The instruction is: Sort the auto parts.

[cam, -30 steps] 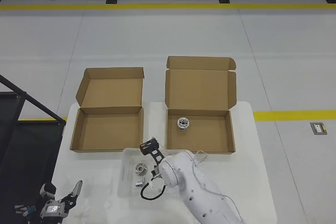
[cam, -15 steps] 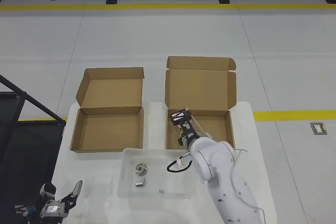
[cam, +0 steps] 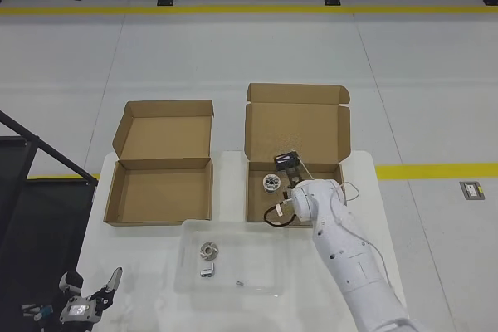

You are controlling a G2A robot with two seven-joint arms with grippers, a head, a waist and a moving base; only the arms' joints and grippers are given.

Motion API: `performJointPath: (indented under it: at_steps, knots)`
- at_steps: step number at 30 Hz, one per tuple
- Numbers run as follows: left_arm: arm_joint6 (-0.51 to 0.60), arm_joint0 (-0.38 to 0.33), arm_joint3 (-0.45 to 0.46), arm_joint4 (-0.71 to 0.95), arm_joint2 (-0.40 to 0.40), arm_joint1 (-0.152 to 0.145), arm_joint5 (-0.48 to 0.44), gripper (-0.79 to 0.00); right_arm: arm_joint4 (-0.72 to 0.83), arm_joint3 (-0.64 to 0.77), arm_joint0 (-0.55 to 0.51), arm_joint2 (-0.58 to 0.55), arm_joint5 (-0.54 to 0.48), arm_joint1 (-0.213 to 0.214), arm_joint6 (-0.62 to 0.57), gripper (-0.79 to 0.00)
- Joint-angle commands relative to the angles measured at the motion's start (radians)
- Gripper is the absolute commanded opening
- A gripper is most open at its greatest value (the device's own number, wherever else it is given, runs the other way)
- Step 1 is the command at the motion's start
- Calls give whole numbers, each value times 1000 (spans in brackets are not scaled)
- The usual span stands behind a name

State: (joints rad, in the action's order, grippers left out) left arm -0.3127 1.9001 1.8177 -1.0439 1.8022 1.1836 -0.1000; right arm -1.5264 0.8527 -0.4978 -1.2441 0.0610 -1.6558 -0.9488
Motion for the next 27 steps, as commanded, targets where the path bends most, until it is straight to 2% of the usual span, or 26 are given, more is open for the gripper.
performJointPath:
  at_steps: [1, 15, 17, 18, 27]
  knots:
    - [0, 0, 0, 0, 0, 0, 0, 0, 11, -56, 19, -7, 6, 0, 20, -785]
    - [0, 0, 0, 0, 0, 0, 0, 0, 87, -275, 101, -26, -31, 0, 115, -785]
    - [0, 0, 0, 0, 0, 0, 0, 0, 92, -291, 110, -24, -32, 0, 116, -656]
    - [0, 0, 0, 0, 0, 0, 0, 0, 95, -299, 115, -23, -30, -1, 115, -631]
    - [0, 0, 0, 0, 0, 0, 0, 0, 116, -332, 132, -13, -20, -5, 127, -563]
